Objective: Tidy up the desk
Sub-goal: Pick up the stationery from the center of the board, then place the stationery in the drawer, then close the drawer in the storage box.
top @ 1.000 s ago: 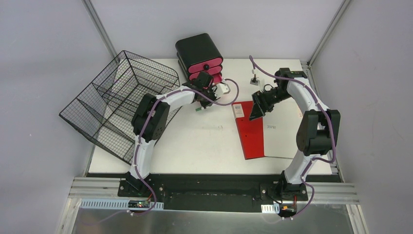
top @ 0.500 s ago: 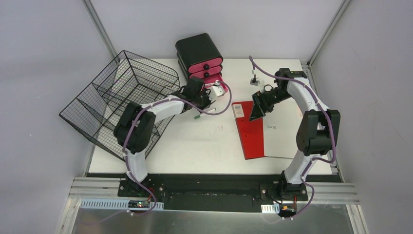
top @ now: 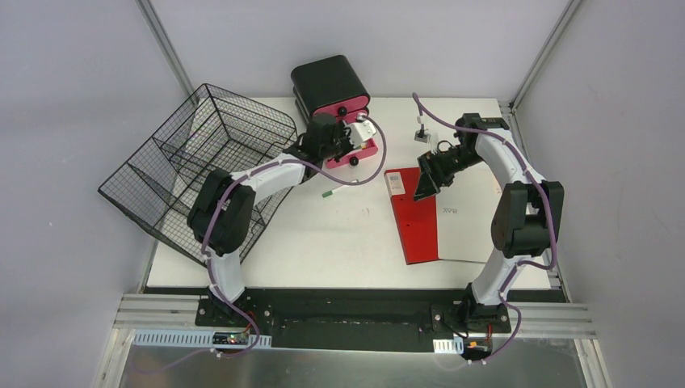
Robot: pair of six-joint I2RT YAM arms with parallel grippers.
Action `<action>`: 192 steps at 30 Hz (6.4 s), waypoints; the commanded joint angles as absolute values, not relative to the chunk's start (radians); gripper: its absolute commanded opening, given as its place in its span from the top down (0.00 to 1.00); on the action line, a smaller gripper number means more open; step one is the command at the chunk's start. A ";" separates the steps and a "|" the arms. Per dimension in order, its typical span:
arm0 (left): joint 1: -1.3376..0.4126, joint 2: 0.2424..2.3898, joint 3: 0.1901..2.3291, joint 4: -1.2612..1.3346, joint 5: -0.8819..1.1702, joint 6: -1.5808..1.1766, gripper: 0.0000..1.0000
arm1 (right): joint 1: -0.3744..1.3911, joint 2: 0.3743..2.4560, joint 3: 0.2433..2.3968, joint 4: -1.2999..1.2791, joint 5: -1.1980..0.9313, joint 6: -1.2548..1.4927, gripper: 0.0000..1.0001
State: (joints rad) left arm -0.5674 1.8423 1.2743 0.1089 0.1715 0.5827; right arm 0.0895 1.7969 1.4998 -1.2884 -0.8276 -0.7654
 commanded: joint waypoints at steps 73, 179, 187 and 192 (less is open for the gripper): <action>-0.566 2.128 1.733 -0.650 0.329 0.427 0.48 | 0.094 1.792 1.540 -1.308 -0.856 -0.803 0.30; -0.678 2.078 1.413 -0.085 0.043 0.548 1.00 | 0.095 1.675 1.462 -1.178 -0.815 -0.746 0.24; -0.678 2.099 1.417 -0.092 -0.042 0.572 1.00 | 0.094 1.678 1.463 -1.178 -0.815 -0.745 0.24; -0.678 2.118 1.427 -0.092 -0.087 0.575 1.00 | 0.095 1.678 1.463 -1.178 -0.815 -0.747 0.24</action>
